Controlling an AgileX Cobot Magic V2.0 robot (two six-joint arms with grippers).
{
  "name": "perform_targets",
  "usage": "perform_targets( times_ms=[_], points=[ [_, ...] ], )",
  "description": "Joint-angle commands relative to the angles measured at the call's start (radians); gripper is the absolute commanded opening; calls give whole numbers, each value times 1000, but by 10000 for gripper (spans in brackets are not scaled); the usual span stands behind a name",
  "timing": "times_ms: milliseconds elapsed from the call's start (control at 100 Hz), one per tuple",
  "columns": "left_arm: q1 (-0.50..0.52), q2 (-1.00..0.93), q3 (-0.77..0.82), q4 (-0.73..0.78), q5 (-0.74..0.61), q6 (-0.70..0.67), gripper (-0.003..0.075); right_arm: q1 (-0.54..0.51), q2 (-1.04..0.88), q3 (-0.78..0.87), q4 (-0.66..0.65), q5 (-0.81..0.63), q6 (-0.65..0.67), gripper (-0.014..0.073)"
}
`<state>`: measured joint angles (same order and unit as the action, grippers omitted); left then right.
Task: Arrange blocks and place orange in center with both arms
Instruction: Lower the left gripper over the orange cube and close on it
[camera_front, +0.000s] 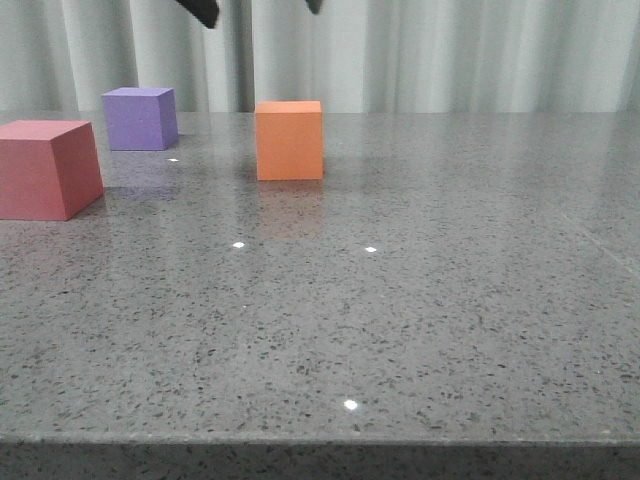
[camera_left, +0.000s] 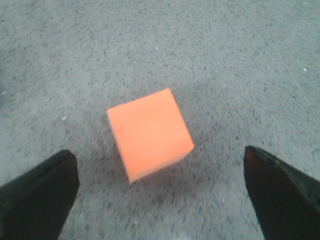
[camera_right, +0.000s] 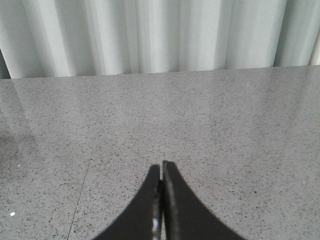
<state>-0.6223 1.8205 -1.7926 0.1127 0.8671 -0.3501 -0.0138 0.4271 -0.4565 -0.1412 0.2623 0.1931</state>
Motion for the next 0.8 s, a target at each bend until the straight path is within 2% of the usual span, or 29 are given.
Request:
perform_targets(
  times_ms=[0,160,350,790],
  points=[
    [-30,14,-114,77,-13,-65,621,-6,4,-25,-13,-85,-4,-67],
    [-42,87,-186,91,9,-89,621,-6,4,-25,-13,-85,-4,-67],
    [-42,114,-186,137,6,-145,621,-6,4,-25,-13,-85,-4,-67],
    [-42,201,-186,138,-1,-163,621,-6,4,-25,-13,-85,-4,-67]
  ],
)
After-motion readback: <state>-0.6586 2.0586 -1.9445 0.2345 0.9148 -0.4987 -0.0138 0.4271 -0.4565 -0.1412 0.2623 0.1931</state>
